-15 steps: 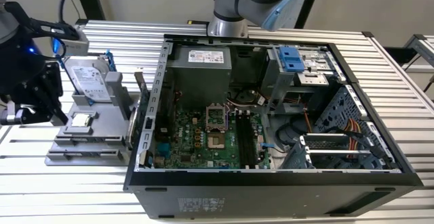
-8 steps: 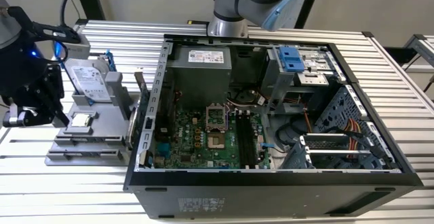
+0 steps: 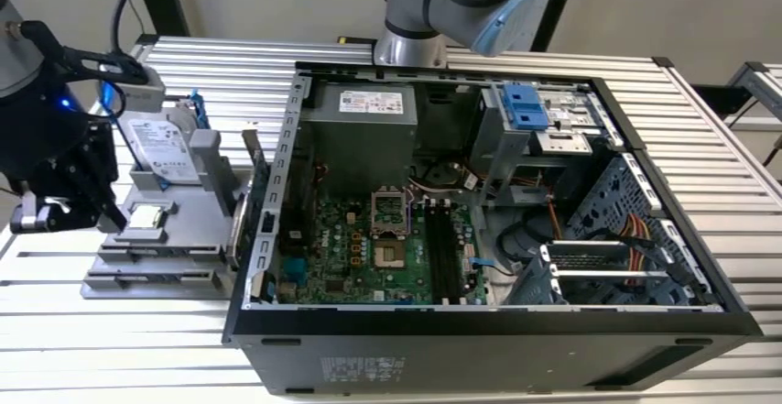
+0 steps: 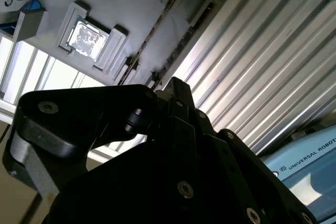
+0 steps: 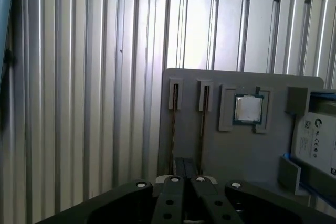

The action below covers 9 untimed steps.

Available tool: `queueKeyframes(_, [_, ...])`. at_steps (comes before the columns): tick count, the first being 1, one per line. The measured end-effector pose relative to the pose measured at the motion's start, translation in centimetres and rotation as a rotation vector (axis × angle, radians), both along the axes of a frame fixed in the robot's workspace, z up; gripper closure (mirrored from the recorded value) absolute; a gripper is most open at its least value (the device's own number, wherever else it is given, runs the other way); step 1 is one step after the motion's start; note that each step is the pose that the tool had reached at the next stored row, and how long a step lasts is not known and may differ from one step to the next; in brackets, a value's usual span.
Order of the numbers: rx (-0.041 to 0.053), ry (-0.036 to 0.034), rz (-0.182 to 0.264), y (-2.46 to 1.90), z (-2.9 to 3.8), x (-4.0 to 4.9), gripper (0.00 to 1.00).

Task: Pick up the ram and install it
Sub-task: 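Pick up the ram and move it above insertion slot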

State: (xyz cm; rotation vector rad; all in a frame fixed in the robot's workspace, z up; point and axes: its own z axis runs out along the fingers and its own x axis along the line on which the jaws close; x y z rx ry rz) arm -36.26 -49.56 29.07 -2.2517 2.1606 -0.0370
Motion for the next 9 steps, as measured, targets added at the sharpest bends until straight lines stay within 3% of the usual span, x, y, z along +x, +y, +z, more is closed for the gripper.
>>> queueKeyframes(9, [0.0000, 0.0013, 0.000, 0.00, -0.34, 0.00, 1.00])
